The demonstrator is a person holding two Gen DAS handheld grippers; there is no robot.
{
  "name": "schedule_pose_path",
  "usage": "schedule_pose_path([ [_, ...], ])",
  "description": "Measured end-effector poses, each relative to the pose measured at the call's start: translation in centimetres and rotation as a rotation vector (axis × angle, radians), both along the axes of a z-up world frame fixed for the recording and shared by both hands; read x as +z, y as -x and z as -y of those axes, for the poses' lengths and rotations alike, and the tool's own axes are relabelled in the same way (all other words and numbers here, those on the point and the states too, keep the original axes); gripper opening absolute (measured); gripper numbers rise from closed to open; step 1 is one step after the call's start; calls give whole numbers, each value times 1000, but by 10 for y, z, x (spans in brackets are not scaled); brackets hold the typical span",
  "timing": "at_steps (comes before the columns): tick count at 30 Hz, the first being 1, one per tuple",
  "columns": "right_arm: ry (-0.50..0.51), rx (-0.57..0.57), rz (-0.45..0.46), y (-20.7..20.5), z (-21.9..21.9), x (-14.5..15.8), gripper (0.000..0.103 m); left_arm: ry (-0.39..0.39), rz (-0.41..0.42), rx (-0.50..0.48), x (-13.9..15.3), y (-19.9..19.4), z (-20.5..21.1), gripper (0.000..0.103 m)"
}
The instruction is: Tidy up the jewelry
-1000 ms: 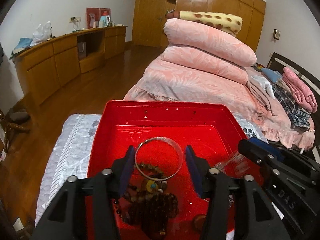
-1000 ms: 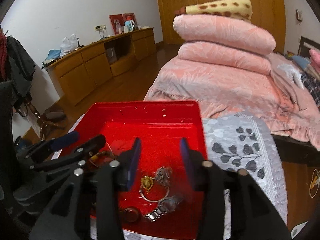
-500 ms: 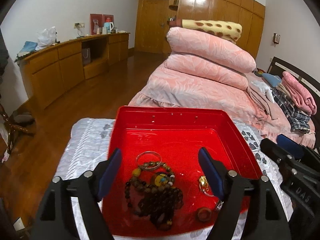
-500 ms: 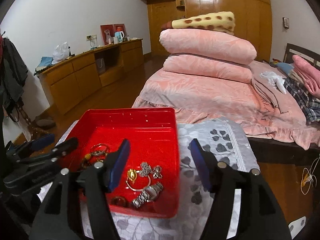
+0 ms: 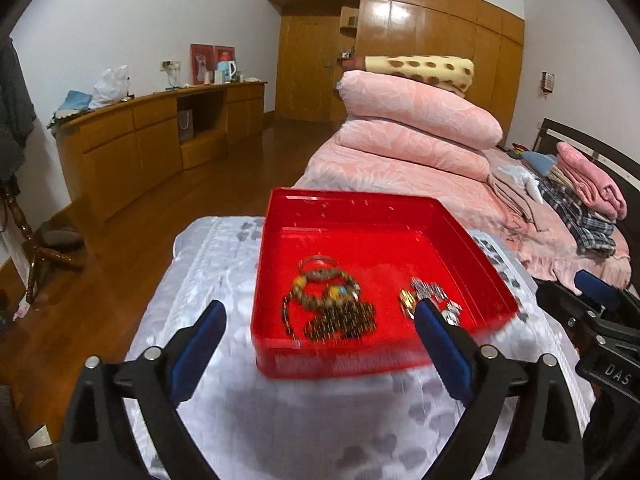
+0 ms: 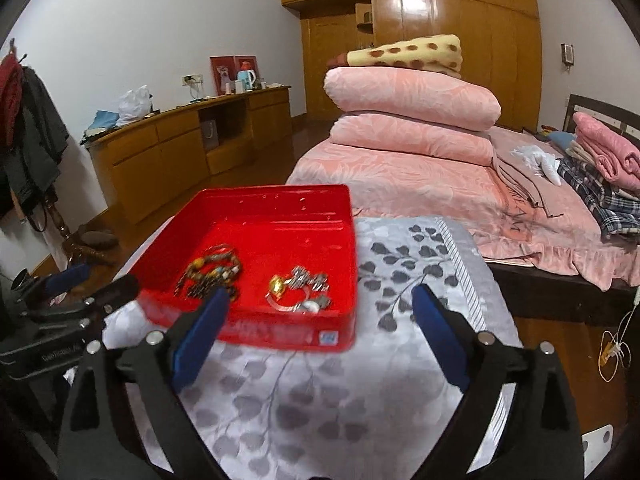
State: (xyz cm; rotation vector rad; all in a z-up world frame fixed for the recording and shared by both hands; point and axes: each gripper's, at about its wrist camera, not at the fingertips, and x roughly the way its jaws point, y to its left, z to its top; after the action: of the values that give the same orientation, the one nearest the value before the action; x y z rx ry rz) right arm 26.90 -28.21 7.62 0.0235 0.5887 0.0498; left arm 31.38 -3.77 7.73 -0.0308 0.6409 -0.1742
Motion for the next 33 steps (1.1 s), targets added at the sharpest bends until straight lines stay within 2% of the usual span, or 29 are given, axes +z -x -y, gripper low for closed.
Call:
schedule_pose_path([
  [6, 15, -4, 49, 38, -9, -1, 97, -6, 41, -36, -2, 37, 4, 95],
  [14, 26, -8, 142, 77, -11, 16, 97, 22, 175, -53, 12, 83, 1, 96],
  [19, 11, 10, 201, 97, -9, 30, 97, 49, 260, -30, 24, 106, -11, 97],
  [29, -18, 39, 331, 133, -10, 59, 97, 14, 428, -4, 53, 151, -18, 97],
  [33, -17, 46, 362, 145, -10, 65, 97, 13, 464, -11, 60, 164, -18, 97],
])
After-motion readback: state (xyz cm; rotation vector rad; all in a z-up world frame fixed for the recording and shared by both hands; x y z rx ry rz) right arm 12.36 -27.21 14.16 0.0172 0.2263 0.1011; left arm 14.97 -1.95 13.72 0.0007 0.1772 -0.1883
